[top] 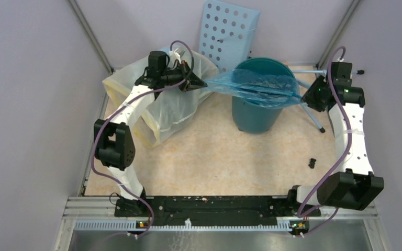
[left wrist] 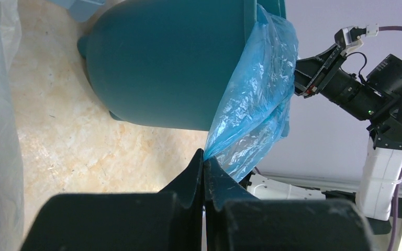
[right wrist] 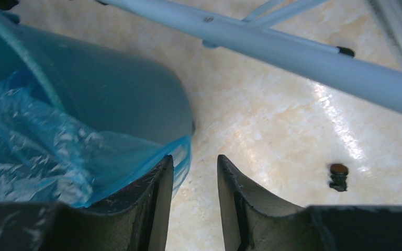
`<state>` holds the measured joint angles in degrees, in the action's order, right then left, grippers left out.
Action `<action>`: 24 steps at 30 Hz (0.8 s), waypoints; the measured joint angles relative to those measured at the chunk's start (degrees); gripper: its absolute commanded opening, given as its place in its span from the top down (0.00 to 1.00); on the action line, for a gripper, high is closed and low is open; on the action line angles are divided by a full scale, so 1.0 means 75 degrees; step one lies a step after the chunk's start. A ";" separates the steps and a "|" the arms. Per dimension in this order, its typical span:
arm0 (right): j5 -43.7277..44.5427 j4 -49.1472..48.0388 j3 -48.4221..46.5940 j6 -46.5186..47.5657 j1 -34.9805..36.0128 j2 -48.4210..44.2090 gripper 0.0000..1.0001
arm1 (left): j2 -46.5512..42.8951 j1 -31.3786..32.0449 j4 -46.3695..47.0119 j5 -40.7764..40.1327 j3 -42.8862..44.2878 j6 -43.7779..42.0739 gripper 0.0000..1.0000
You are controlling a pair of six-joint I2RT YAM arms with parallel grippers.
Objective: Put the trash bags into the trash bin
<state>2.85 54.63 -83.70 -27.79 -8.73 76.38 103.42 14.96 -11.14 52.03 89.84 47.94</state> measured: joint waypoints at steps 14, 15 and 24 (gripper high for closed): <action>-0.1734 0.0901 0.0076 -0.0749 -0.0003 -0.1040 0.44 | -0.0344 0.0391 0.0332 0.0460 -0.0510 0.0629 1.00; -0.1781 0.0924 0.0073 -0.0787 -0.0003 -0.1049 0.41 | -0.0379 0.0391 0.0286 0.0490 -0.0510 0.0612 1.00; -0.2579 0.1055 -0.0262 -0.1250 -0.0003 -0.0874 0.56 | -0.0498 0.0382 -0.0323 0.0638 -0.0510 0.0210 1.00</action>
<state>-16.49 62.54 -85.67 -37.17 -8.75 69.82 99.68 17.82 -13.56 56.82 86.02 49.52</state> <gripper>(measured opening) 0.597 0.003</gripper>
